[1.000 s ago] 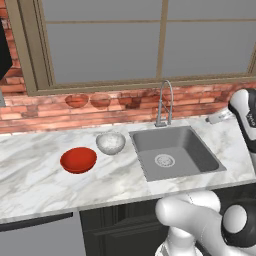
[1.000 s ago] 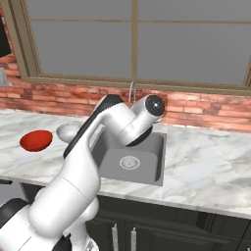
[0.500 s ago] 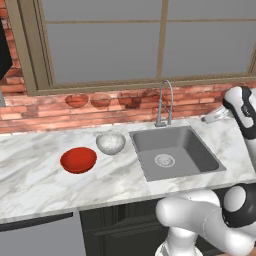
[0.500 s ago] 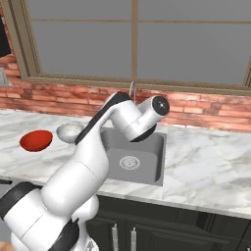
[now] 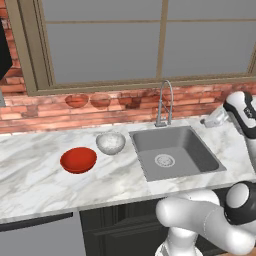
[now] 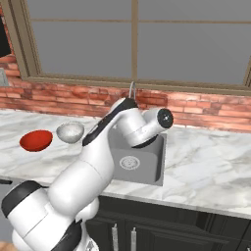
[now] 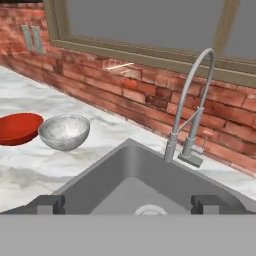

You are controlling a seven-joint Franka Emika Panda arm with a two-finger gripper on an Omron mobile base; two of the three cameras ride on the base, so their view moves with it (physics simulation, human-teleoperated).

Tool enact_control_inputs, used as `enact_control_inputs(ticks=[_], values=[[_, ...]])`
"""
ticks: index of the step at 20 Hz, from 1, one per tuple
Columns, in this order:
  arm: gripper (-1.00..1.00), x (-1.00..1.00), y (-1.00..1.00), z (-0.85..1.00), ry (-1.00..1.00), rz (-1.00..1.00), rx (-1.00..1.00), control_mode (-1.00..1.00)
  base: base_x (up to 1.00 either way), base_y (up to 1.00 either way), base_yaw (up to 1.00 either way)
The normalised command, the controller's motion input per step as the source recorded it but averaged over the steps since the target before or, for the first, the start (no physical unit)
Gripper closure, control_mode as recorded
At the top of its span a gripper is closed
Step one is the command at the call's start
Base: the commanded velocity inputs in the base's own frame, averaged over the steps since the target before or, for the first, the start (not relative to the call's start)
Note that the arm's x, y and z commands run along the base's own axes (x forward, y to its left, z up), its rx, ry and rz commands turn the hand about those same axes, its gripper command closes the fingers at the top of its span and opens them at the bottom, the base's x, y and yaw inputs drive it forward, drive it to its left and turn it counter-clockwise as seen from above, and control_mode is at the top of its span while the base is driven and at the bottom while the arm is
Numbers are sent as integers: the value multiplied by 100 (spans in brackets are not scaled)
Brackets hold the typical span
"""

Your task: Rinse each bowl for a few seconds and place them down in the sink or on the counter.

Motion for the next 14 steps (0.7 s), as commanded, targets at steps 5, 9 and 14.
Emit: enact_control_inputs(ticks=[5, 9, 14], values=[[-100, 9, 0, -15, -16, 1, 1, -100, 0, 0, 0], [-100, 2, 0, -11, -13, 1, 4, -100, 0, 0, 0], [-100, 10, 1, -12, -12, 0, 1, -100, 0, 0, 0]])
